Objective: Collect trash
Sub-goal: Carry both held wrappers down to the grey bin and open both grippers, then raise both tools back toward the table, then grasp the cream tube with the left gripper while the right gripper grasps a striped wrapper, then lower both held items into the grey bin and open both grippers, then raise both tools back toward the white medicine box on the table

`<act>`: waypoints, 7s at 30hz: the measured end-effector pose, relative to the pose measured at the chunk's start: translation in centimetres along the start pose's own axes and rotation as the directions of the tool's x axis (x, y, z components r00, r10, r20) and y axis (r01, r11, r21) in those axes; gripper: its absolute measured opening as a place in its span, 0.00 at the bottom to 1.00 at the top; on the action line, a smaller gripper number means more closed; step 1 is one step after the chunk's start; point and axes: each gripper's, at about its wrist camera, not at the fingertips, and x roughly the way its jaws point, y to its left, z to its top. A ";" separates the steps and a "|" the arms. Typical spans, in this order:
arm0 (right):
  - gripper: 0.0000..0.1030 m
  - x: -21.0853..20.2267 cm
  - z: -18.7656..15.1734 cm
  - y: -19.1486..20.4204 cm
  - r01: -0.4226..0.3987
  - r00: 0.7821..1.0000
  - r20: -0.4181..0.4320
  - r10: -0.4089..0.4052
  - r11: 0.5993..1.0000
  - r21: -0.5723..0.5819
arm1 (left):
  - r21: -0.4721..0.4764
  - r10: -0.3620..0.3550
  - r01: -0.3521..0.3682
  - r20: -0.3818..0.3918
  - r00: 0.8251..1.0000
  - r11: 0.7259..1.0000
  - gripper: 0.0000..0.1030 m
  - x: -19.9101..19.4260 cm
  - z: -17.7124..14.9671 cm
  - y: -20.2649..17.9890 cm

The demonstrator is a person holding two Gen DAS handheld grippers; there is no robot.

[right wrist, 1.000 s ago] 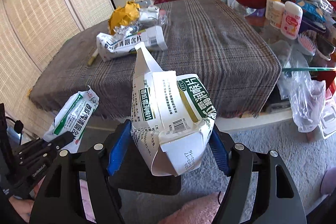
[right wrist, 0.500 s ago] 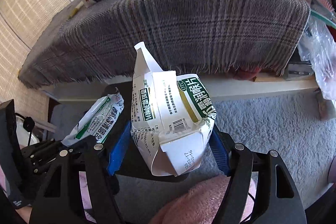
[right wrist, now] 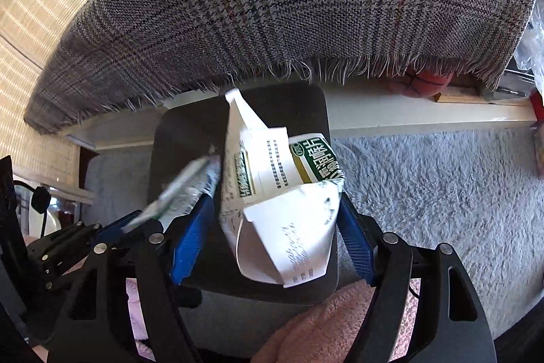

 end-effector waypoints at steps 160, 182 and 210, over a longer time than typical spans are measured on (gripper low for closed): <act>0.21 -3.6 -1.2 1.8 -0.036 0.998 0.056 0.039 0.998 -0.058 | 0.057 0.006 -0.010 0.070 0.998 0.998 0.11 -2.5 0.2 -0.9; 0.96 -4.2 -0.9 0.3 0.019 0.995 0.099 -0.020 1.000 0.002 | 0.021 0.059 -0.062 0.120 0.991 0.998 0.92 -3.5 0.4 0.0; 0.97 -14.4 13.0 0.8 -0.031 0.925 0.378 0.031 1.000 -0.007 | -0.040 0.077 -0.068 0.309 0.948 0.997 0.92 -12.5 12.1 2.3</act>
